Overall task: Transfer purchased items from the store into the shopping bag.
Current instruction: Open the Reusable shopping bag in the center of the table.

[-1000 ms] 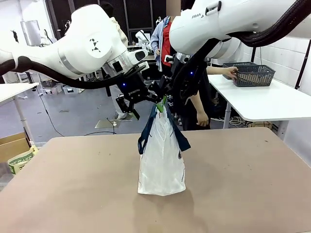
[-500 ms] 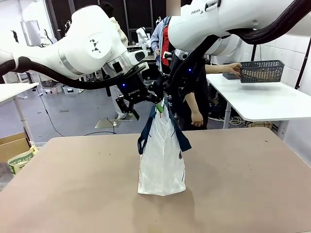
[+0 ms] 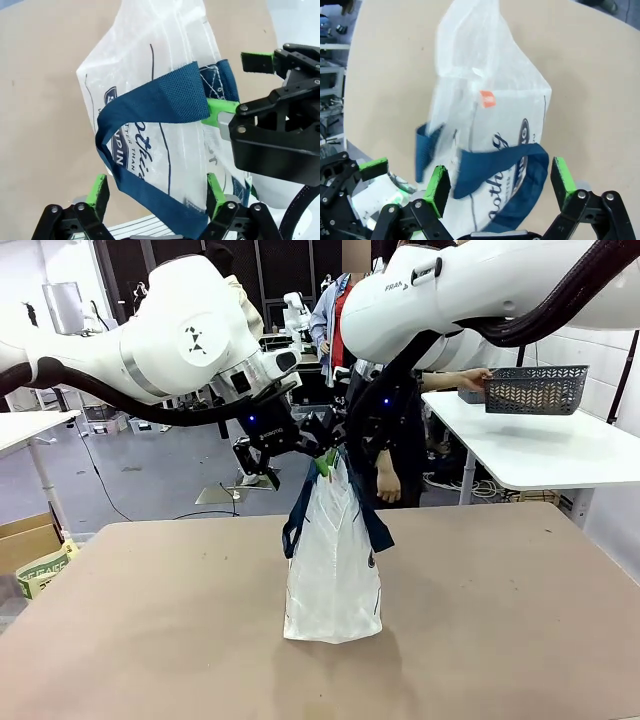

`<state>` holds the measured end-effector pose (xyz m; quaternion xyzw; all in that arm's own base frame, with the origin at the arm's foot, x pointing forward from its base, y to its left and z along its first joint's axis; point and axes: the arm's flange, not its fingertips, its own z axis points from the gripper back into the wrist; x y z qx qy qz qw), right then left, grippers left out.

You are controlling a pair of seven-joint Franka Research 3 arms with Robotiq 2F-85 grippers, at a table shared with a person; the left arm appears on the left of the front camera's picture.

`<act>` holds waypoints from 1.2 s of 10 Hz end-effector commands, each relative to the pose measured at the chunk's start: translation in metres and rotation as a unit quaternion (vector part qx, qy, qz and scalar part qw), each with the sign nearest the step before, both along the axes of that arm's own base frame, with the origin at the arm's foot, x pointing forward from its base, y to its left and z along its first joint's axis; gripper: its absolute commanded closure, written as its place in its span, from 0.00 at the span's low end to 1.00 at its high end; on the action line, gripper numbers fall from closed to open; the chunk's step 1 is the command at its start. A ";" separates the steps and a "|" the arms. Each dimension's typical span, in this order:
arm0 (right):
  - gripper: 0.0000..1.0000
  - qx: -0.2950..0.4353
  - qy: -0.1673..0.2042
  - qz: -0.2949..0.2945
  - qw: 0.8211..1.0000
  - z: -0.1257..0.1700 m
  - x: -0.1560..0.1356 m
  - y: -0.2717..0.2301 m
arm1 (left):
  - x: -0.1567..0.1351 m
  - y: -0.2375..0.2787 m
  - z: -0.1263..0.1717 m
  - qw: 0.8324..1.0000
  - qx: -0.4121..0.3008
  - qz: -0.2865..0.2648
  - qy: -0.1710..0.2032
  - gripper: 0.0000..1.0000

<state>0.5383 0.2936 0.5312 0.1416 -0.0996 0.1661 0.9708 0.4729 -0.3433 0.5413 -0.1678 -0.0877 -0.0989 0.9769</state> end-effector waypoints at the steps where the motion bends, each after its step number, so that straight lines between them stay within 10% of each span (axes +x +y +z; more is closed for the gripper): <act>1: 0.00 0.010 0.022 -0.004 1.000 -0.006 0.000 0.003 | 0.002 -0.001 -0.008 0.999 0.031 0.018 0.002 0.26; 5: 0.78 0.025 0.010 0.015 1.000 -0.010 0.002 0.003 | 0.001 0.000 -0.018 0.999 0.037 0.016 0.013 1.00; 6: 0.98 0.024 0.011 0.018 0.999 -0.011 0.001 0.003 | 0.001 0.001 -0.019 0.999 0.037 0.018 0.012 1.00; 12: 1.00 -0.030 -0.024 0.011 0.999 -0.002 -0.031 -0.039 | -0.015 0.047 -0.011 0.998 0.045 0.046 -0.019 1.00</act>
